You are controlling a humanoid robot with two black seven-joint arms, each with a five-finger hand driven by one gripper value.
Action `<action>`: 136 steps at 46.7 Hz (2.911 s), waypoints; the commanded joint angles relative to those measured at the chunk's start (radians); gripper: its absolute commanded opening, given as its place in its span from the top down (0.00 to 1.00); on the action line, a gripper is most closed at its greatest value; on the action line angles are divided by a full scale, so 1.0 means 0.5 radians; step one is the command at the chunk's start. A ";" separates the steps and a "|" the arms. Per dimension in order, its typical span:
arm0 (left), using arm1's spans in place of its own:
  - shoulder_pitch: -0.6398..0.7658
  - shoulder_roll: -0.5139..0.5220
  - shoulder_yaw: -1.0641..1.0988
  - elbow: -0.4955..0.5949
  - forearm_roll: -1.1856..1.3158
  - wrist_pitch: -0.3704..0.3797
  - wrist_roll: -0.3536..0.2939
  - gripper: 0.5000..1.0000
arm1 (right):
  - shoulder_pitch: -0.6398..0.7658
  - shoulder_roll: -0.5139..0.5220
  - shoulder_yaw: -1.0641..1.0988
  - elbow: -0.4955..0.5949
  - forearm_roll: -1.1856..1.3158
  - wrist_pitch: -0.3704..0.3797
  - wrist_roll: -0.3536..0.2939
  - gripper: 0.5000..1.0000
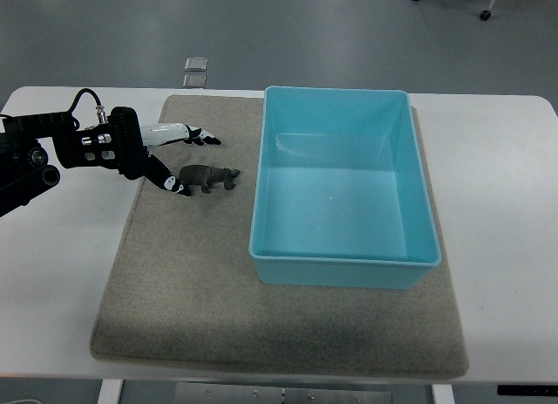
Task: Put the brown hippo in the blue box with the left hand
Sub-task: 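Close the left hand fingers around the brown hippo, then lift the hippo and carry it over the blue box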
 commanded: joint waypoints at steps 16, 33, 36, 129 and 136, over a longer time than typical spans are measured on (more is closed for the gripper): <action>0.001 0.000 0.000 0.000 0.130 0.015 -0.001 0.48 | 0.000 0.000 0.000 0.000 0.000 0.000 0.000 0.13; -0.002 0.000 0.000 -0.012 0.139 0.015 -0.001 0.53 | 0.000 0.000 0.000 0.000 0.000 0.000 0.000 0.13; -0.002 0.000 0.000 -0.012 0.139 0.015 -0.001 0.53 | 0.000 0.000 0.000 0.000 0.000 0.000 0.000 0.13; -0.149 0.230 -0.009 -0.264 0.216 0.043 0.002 1.00 | 0.000 0.000 0.000 0.000 0.000 0.000 0.000 0.13; -0.269 0.288 -0.021 -0.356 0.216 0.021 0.002 1.00 | 0.000 0.000 0.000 0.000 0.000 0.000 0.000 0.13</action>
